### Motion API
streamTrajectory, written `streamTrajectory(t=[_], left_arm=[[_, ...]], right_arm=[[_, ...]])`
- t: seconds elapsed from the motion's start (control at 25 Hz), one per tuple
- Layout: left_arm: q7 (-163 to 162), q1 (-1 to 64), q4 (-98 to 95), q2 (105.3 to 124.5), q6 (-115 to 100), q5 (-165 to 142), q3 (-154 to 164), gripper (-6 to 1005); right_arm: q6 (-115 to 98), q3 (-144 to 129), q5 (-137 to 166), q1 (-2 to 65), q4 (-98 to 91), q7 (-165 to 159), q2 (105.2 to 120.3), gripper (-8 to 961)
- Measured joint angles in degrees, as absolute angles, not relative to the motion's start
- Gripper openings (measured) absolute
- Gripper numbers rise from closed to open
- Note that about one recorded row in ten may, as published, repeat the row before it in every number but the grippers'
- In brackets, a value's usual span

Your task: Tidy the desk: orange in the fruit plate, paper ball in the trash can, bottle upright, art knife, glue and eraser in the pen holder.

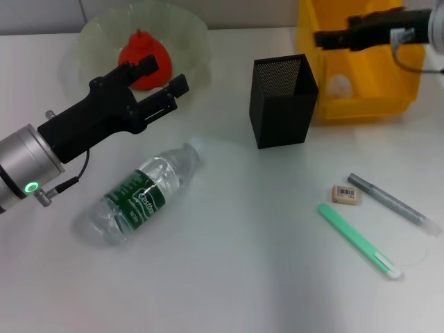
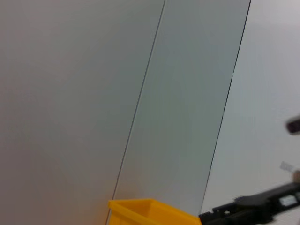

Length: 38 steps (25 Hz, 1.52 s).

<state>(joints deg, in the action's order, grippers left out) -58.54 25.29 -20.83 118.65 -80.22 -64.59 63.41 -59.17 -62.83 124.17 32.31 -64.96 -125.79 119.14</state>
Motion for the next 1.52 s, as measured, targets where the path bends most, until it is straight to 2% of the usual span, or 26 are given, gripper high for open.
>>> streamTrajectory(t=[0.16,0.2,0.24,0.32,0.56,0.72,0.88,1.2,1.32,1.48,1.52], left_arm=[[-58.5,24.9,-20.8,118.6,-80.2,-64.6,63.4,771],[-58.5,24.9,-20.8,118.57,-80.2,-64.6,63.4,771],[-58.5,24.9,-20.8,118.56,-80.2,-64.6,63.5,771],[-58.7,24.9,-20.9,118.52,-80.3,-64.6,63.6,771],[-59.2,25.1,-20.9,118.39,-78.9,-65.4,64.0,771],[-59.9,25.1,-21.3,118.35,-78.3,-66.1,64.1,770],[-73.5,25.4,-31.3,117.54,-73.4,-81.6,64.1,770],[-87.5,27.0,-39.9,118.43,-69.4,-95.2,64.4,770],[-95.7,30.8,-40.6,118.51,-65.9,-100.7,68.3,770],[-98.0,31.9,-40.7,118.46,-65.1,-101.8,69.6,769],[-103.8,34.6,-41.6,118.49,-64.4,-105.8,71.3,769]], right_arm=[[-66.5,-59.5,106.7,28.3,-58.6,-109.3,118.58,768],[-72.0,-55.5,102.7,28.1,-54.3,-104.0,117.63,768],[-72.0,-55.5,102.7,28.1,-54.3,-104.0,117.63,768],[-78.6,-50.3,100.5,28.4,-48.6,-98.5,116.4,768],[-94.2,-40.4,99.1,28.3,-36.8,-86.5,112.19,768],[-99.1,-39.4,99.9,27.7,-34.9,-83.9,110.81,768],[-100.3,-39.7,103.7,28.0,-34.7,-83.9,110.5,768],[-98.4,-39.5,105.3,28.2,-34.5,-83.7,110.76,768],[-98.2,-39.5,106.6,28.2,-34.5,-83.7,110.76,768],[-98.0,-39.2,107.8,28.0,-34.5,-83.7,110.75,768],[-98.0,-39.2,107.8,27.9,-34.5,-83.7,110.75,768]])
